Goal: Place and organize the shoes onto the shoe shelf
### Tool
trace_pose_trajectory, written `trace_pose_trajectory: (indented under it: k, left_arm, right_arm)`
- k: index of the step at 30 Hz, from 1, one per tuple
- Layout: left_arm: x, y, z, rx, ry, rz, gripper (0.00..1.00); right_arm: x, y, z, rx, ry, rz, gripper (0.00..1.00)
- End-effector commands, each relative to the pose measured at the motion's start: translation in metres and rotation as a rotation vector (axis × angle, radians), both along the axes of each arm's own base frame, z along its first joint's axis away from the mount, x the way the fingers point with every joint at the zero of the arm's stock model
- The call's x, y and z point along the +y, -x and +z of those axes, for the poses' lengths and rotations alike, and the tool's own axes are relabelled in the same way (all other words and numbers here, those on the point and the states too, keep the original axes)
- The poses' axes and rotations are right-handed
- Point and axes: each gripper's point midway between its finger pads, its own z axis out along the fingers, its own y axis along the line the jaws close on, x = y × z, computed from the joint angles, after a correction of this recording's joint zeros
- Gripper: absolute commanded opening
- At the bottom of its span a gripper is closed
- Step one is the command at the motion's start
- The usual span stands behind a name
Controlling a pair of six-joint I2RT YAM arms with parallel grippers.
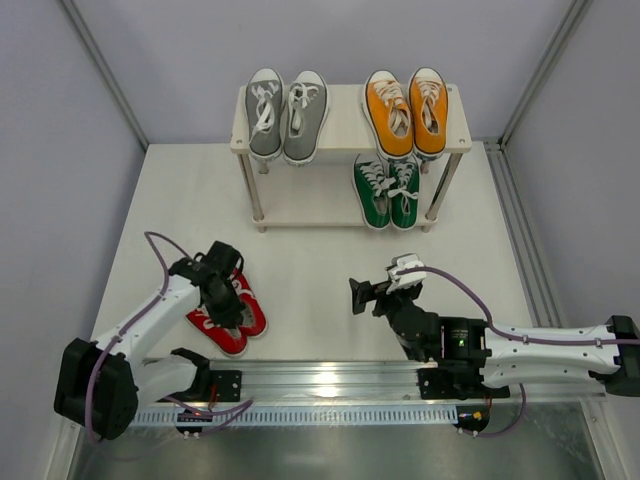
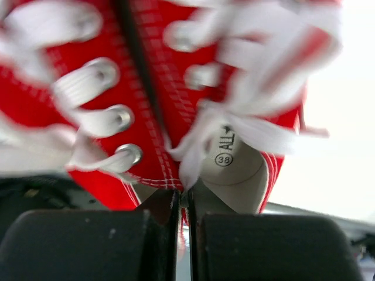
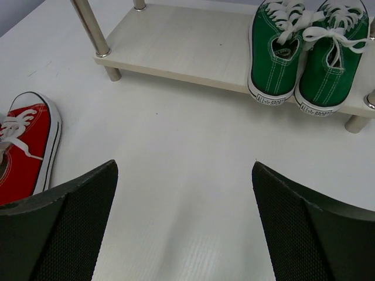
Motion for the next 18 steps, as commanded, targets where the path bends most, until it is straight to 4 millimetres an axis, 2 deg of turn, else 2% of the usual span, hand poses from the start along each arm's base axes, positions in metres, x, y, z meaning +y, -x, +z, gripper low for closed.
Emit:
trace_pose_trajectory:
  k: [1, 3, 6, 7, 8, 9, 10, 11, 12, 14, 15, 18]
  left_arm:
    - [-0.059, -0.027, 0.038, -0.213, 0.246, -0.195, 0.0]
    - [-0.072, -0.036, 0.05, -0.294, 0.26, -0.25, 0.0]
    - [-0.107, -0.03, 0.057, -0.321, 0.308, -0.4, 0.0]
    - [-0.121, -0.034, 0.06, -0.345, 0.334, -0.442, 0.0]
    - [-0.134, -0.032, 0.051, -0.314, 0.343, -0.481, 0.0]
    - [-0.15, -0.021, 0.046, -0.282, 0.367, -0.547, 0.0]
    - [-0.167, -0.025, 0.05, -0.312, 0.391, -0.6, 0.0]
    - [-0.177, -0.022, 0.035, -0.275, 0.369, -0.638, 0.0]
    - [-0.191, -0.013, 0.033, -0.273, 0.369, -0.706, 0.0]
    - [-0.214, -0.024, 0.036, -0.326, 0.367, -0.776, 0.0]
    - [-0.224, -0.023, 0.028, -0.311, 0.35, -0.809, 0.0]
    - [-0.245, -0.036, 0.03, -0.362, 0.334, -0.888, 0.0]
  right_arm:
    - [-0.01, -0.003, 0.01, -0.015, -0.033, -0.058, 0.95]
    - [-0.016, -0.004, 0.013, -0.012, -0.041, -0.091, 0.95]
    - [-0.03, -0.006, 0.012, -0.011, -0.011, -0.156, 0.95]
    - [-0.034, -0.007, 0.013, -0.013, -0.01, -0.178, 0.95]
    - [-0.038, -0.007, 0.013, -0.012, -0.01, -0.192, 0.95]
    - [-0.041, -0.007, 0.013, -0.005, -0.007, -0.204, 0.95]
    - [-0.046, -0.007, 0.015, -0.009, -0.006, -0.226, 0.95]
    - [-0.05, -0.007, 0.018, -0.01, -0.018, -0.238, 0.95]
    - [-0.055, -0.007, 0.015, -0.008, 0.002, -0.247, 0.95]
    - [-0.061, -0.007, 0.018, -0.007, -0.032, -0.279, 0.95]
    - [-0.068, -0.007, 0.016, -0.008, -0.018, -0.29, 0.95]
    - [-0.079, -0.006, 0.015, -0.002, -0.029, -0.318, 0.95]
